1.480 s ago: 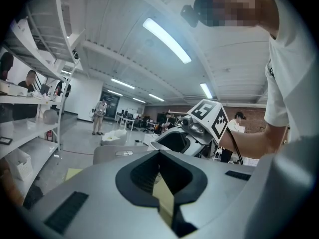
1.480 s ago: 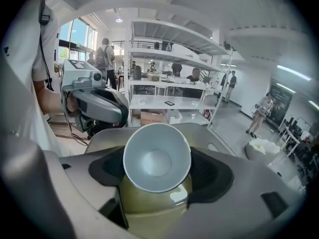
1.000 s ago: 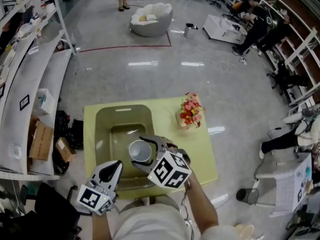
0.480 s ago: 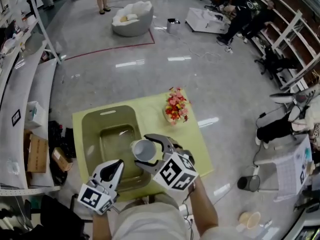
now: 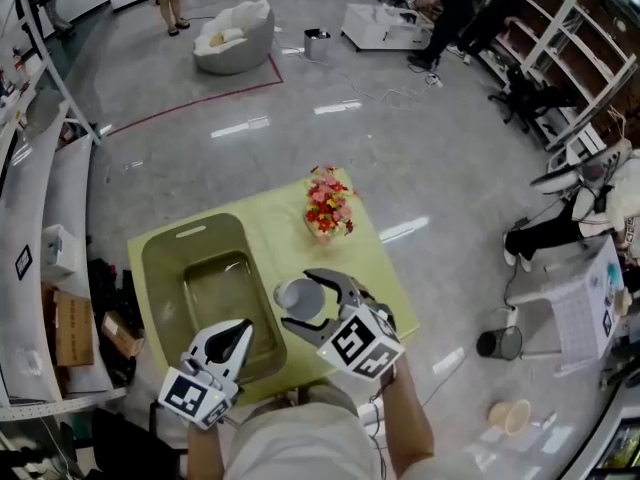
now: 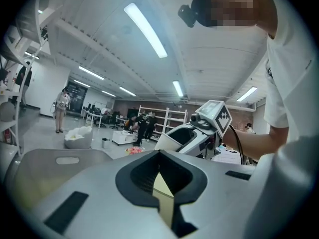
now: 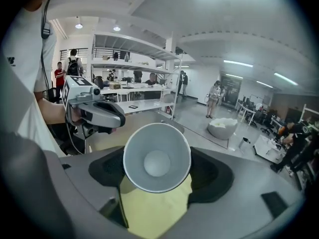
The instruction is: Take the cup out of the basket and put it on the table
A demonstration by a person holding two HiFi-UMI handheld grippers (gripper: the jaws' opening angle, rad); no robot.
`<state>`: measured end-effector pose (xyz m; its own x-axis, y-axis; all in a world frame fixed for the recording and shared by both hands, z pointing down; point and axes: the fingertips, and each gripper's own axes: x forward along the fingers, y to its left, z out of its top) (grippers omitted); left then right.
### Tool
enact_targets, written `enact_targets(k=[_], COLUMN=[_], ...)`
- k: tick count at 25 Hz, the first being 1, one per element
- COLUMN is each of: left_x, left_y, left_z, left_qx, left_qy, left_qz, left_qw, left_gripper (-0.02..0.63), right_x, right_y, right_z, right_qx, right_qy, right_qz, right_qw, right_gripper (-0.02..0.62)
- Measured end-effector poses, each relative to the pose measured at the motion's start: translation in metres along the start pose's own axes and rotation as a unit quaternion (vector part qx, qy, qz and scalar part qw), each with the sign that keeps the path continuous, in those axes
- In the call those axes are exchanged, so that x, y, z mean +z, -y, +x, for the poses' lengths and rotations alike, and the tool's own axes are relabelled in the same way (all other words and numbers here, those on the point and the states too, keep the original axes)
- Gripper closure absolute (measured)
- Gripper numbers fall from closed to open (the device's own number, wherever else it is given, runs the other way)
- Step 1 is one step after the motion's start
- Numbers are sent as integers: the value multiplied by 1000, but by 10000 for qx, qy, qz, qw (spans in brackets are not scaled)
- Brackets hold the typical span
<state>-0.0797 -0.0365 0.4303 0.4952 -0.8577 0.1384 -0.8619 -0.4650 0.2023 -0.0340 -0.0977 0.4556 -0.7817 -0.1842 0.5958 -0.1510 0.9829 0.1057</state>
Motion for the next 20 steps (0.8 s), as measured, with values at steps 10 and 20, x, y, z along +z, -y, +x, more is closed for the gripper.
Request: enact_targets(k=[10,20], left_x=[-7,-22], left_y=[25,35], left_z=[31,56], left_qx=[-499,-828], left_qy=[-111,-307], left_qz=[24,17], left_qw=[9987,9961], left_gripper=[598,598], right_x=[-66,-136], right_y=[6,9], right_z=[1,22], right_qx=[-222,-371], right_qy=[-357,-880], right_qz=[704,1152], right_qw=[9966,9887], right_gripper=[225,227])
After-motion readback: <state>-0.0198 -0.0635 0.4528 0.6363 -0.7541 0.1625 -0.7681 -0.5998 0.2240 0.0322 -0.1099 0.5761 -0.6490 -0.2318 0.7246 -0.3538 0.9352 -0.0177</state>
